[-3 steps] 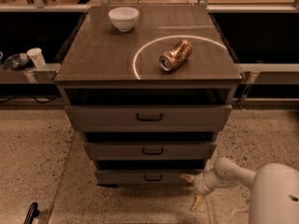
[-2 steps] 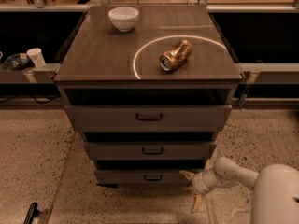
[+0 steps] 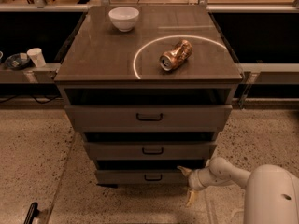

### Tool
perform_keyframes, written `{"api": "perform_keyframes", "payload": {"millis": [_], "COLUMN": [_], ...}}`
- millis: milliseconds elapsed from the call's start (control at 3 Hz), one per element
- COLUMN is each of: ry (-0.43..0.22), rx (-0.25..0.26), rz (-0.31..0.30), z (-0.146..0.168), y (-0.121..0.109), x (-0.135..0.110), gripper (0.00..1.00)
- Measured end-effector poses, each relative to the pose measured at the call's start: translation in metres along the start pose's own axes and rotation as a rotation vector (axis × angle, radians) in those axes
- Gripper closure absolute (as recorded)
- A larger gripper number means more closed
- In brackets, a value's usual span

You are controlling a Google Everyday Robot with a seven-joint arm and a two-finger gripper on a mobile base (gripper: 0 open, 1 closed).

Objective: Open bottom drawer

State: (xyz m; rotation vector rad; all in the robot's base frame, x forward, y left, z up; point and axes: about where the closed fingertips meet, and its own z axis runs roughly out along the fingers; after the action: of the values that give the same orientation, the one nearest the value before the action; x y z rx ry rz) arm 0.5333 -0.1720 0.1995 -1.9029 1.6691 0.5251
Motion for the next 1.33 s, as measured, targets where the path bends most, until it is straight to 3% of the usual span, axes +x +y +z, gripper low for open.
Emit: {"api": "perform_keyframes", "payload": {"millis": [667,1000,1333], "ry": [0.039,0.057,0.063], "rx": [-0.009,-0.026,-0.096], "rz": [0.021,-0.01,-0.029], "z": [0.02,0.014,0.013], "y": [-0.011,-0.007,0.014], "x": [0.011,0.002,-0.007], "gripper": [0.06,0.19,0.3]}}
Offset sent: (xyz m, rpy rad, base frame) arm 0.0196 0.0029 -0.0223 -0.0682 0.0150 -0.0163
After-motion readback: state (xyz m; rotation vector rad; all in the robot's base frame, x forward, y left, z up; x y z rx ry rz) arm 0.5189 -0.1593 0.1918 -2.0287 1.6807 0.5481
